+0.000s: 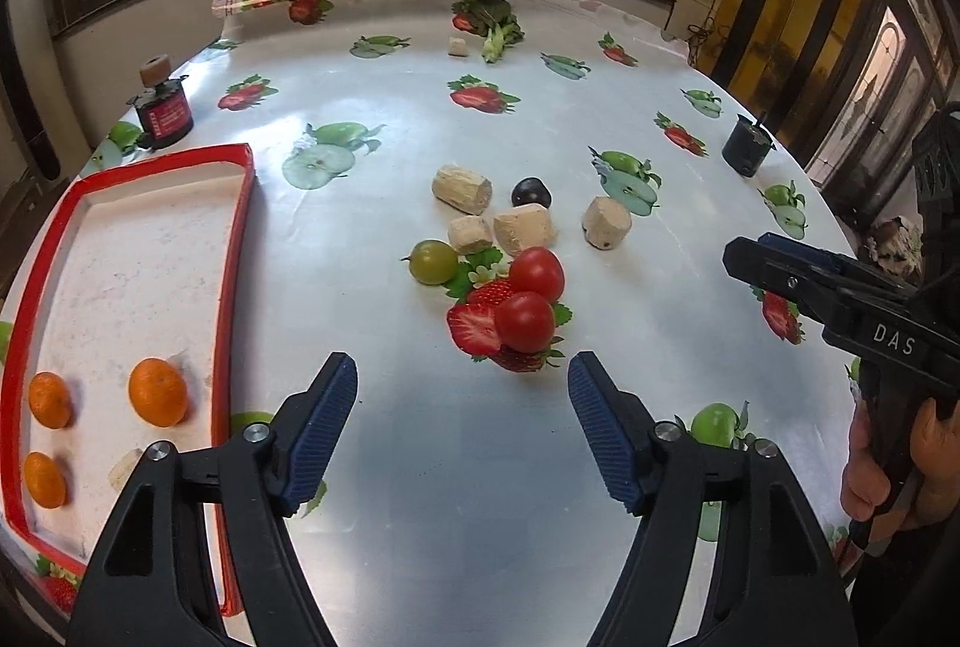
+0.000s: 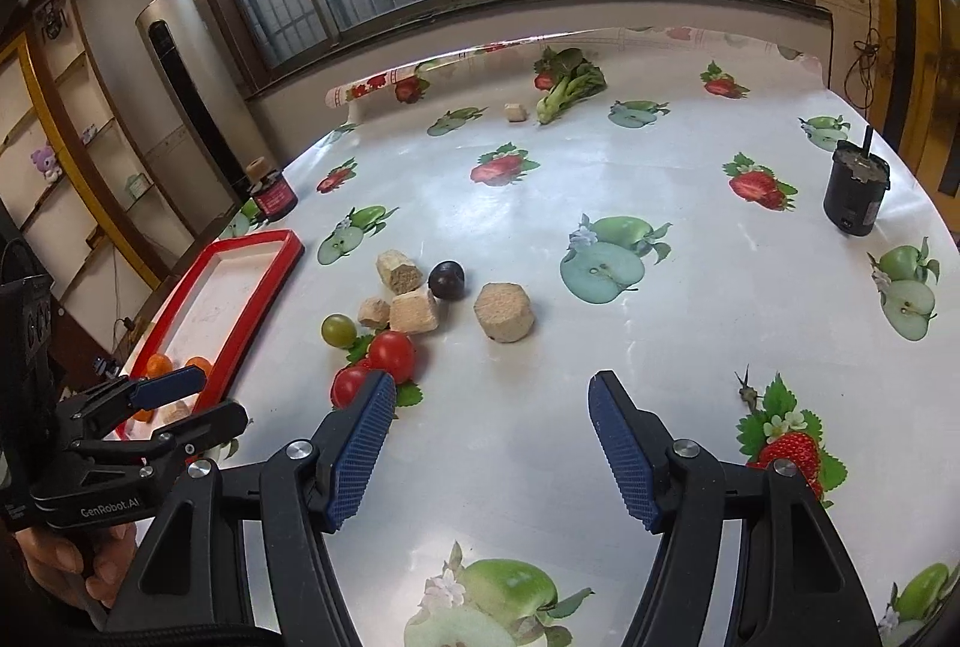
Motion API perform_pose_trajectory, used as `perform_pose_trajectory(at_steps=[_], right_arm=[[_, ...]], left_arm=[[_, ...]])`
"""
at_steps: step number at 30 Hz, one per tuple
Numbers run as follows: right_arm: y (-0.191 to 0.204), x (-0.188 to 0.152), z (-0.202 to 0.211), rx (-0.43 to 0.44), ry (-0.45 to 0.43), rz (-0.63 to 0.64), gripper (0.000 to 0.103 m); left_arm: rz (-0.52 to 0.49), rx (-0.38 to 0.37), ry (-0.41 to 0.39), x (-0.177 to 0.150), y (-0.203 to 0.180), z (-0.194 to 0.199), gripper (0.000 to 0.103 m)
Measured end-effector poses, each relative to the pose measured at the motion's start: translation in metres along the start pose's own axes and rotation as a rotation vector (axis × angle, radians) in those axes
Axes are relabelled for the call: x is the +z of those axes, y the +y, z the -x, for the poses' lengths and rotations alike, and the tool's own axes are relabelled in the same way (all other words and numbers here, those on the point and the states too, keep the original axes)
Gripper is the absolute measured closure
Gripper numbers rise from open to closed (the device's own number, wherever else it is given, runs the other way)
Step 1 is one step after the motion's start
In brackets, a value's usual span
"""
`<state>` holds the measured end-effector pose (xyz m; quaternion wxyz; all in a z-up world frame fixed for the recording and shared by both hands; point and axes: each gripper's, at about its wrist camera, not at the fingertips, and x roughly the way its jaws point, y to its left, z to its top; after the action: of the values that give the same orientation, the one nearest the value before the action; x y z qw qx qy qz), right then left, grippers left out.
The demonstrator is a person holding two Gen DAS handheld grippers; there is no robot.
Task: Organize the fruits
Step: 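Move both tools back toward the remaining items on the table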
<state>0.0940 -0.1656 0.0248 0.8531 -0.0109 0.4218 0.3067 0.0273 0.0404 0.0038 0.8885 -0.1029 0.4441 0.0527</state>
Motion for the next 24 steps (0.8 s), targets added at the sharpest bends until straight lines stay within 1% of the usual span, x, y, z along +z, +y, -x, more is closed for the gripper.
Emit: perform_pose_trajectory(at_steps=[2,7,10,13,14,17,18,19,20,21,22,24], right_arm=[[0.001,0.003,-0.007,-0.01,0.012,0.011,0.034],[0.005,0.008,-0.039,-0.002,0.061,0.044,0.035],[0.006,0.015,-0.059,0.001,0.082,0.056,0.042],[0.008,0.022,-0.082,-0.003,0.112,0.073,0.044],[0.008,0.024,-0.089,-0.012,0.12,0.08,0.048],[0.008,0.029,-0.107,-0.036,0.141,0.082,0.052],[0.008,0.029,-0.113,-0.039,0.15,0.081,0.053],[0.007,0.029,-0.119,-0.046,0.161,0.081,0.056],[0.006,0.028,-0.124,-0.055,0.171,0.079,0.064],[0.007,0.027,-0.125,-0.07,0.157,0.087,0.066],[0.008,0.027,-0.124,-0.076,0.153,0.097,0.066],[0.01,0.026,-0.119,-0.066,0.15,0.097,0.066]], left_arm=[[-0.005,-0.008,0.014,0.0,-0.002,-0.007,0.03],[-0.026,-0.033,0.044,0.004,-0.011,-0.028,0.031],[-0.026,-0.033,0.065,0.009,-0.015,-0.043,0.031],[-0.022,-0.042,0.088,0.015,-0.017,-0.055,0.031],[-0.02,-0.041,0.093,0.017,-0.017,-0.059,0.031],[-0.023,-0.029,0.104,0.02,-0.017,-0.07,0.031],[-0.021,-0.029,0.11,0.02,-0.017,-0.074,0.032],[-0.02,-0.032,0.119,0.02,-0.016,-0.08,0.048],[-0.031,-0.023,0.098,0.02,-0.017,-0.079,0.057],[-0.039,-0.036,0.096,0.02,-0.017,-0.078,0.065],[-0.034,-0.067,0.105,0.02,-0.016,-0.077,0.074],[-0.039,-0.045,0.086,0.019,-0.015,-0.072,0.074]])
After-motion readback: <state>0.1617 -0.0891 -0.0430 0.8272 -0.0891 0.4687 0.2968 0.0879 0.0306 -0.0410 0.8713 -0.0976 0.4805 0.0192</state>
